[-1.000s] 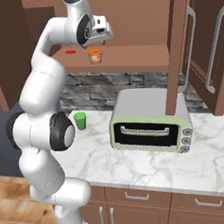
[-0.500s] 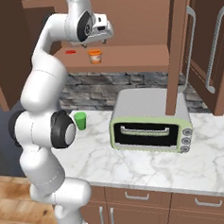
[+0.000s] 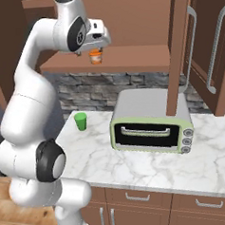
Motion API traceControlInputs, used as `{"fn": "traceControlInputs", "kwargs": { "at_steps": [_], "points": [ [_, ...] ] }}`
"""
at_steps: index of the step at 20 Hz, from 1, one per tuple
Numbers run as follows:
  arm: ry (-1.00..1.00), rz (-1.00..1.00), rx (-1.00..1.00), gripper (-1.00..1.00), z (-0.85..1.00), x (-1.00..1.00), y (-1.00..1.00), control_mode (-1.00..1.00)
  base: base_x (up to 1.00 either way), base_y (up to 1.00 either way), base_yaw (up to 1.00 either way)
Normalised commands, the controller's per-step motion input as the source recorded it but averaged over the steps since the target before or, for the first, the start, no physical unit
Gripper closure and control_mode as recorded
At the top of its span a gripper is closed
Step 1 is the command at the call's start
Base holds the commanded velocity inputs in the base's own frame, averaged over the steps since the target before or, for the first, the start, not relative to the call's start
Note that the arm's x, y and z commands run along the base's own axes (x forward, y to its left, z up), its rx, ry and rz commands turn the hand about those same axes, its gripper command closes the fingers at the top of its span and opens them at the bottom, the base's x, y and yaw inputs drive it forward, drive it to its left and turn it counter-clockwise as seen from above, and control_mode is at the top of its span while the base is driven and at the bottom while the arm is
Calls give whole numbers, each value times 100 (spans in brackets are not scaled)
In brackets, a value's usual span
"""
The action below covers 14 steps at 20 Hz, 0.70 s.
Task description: Pick the yogurt and jam from the counter and place them in the cabinets closest to them.
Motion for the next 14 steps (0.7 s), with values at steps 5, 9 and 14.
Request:
{"fn": "traceControlInputs", "kwargs": {
  "at_steps": [5, 9, 14],
  "points": [
    [-6, 0, -2, -100, -76, -100, 0, -100, 0, 0, 0],
    [-8, 0, -7, -100, -97, -100, 0, -100, 0, 0, 0],
    [-5, 0, -10, -100, -100, -100, 0, -100, 0, 0, 0]
  ]
}}
